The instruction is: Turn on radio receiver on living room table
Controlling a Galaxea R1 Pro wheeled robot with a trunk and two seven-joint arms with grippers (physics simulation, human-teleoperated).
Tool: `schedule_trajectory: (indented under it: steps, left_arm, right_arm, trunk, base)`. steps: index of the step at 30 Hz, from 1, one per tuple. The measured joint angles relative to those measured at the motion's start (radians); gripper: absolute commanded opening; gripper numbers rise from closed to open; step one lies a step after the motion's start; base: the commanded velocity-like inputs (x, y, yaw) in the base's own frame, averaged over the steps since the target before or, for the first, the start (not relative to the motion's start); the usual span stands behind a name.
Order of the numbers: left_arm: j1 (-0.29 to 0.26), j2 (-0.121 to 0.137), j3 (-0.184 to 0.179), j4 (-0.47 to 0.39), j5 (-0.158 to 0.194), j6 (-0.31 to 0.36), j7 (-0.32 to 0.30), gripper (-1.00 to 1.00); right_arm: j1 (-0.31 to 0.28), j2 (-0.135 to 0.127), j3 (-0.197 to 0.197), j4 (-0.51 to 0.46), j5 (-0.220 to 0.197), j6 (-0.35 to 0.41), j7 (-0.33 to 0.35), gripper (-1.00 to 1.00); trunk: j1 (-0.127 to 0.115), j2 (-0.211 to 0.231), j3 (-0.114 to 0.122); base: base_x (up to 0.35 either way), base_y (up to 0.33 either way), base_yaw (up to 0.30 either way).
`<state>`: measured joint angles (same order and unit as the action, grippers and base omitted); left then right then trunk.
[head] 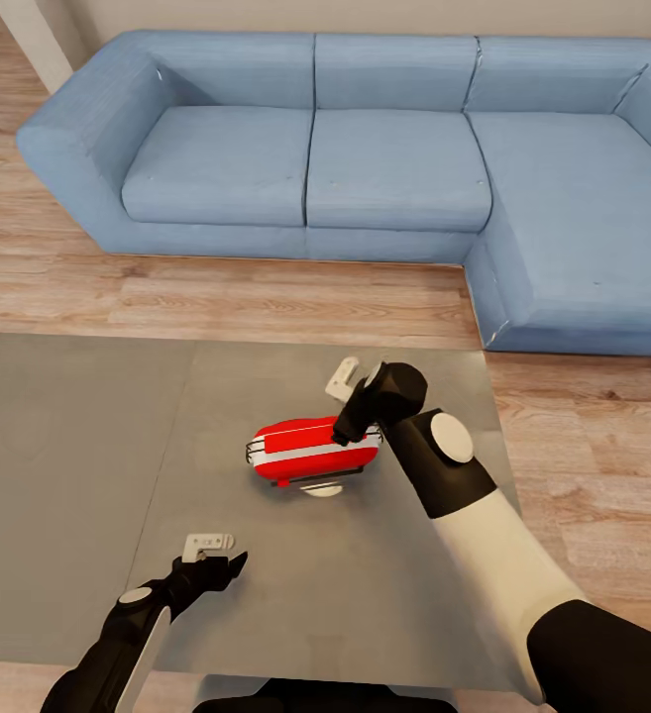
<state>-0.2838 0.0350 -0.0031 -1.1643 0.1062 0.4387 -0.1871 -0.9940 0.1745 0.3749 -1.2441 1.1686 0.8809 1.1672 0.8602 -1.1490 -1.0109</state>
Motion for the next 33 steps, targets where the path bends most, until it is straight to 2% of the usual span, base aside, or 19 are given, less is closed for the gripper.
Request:
schedule_trajectory:
  steps: [26,33]
  left_arm:
    - [0.0,0.0,0.002,0.0,0.004,-0.002,0.0,1.0]
    - [0.0,0.002,0.002,0.0,0.006,-0.002,0.0,1.0]
  right_arm:
    - [0.0,0.0,-0.001,0.129,-0.002,-0.044,-0.025,1.0]
    - [-0.042,0.0,-0.001,0.211,-0.018,-0.053,-0.04,1.0]
  trunk:
    - [0.0,0.0,0.0]
    - [0.0,0.0,0.0]
  base:
    - [0.0,0.0,0.0]
    - [0.0,0.0,0.0]
